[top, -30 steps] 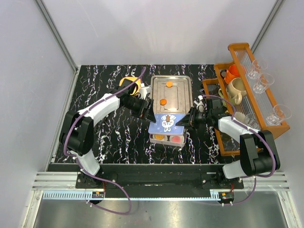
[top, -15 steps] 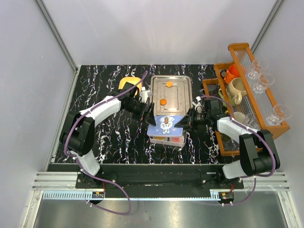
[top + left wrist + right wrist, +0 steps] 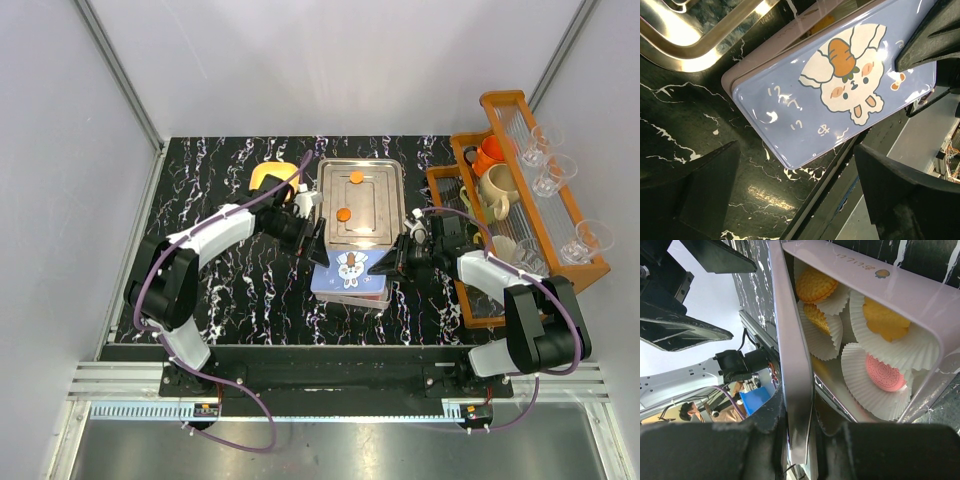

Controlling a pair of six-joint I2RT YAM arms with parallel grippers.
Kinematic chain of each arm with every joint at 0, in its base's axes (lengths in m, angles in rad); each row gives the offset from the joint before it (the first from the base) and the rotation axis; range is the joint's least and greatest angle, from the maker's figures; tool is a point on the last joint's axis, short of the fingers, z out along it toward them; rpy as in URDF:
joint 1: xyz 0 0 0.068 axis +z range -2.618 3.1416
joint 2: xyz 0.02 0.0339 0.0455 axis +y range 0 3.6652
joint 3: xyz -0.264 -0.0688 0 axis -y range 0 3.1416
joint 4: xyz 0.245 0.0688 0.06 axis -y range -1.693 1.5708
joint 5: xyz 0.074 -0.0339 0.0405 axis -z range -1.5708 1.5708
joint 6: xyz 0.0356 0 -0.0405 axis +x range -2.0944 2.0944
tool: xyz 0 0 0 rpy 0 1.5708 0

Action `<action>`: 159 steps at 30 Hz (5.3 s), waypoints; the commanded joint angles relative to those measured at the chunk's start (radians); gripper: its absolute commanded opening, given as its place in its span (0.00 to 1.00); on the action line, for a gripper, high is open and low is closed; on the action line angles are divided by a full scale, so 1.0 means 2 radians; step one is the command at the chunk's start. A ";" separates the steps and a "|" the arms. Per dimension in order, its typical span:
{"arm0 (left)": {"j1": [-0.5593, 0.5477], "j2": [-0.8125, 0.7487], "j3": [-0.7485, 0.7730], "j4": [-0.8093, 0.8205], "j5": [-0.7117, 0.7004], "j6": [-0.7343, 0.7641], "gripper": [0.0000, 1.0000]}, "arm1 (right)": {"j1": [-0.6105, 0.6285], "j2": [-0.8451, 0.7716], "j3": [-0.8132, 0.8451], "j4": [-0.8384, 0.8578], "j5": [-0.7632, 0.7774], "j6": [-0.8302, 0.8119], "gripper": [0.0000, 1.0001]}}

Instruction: Pack the cookies

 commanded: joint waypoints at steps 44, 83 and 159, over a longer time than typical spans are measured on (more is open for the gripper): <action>-0.035 0.037 0.015 0.023 0.017 -0.017 0.99 | 0.003 -0.031 -0.014 -0.002 0.018 -0.023 0.00; -0.064 0.046 0.042 0.011 0.011 -0.020 0.99 | 0.003 -0.051 -0.004 -0.054 0.048 -0.059 0.35; -0.072 0.074 0.068 0.007 0.024 -0.019 0.99 | -0.039 -0.105 0.014 -0.202 0.204 -0.135 0.45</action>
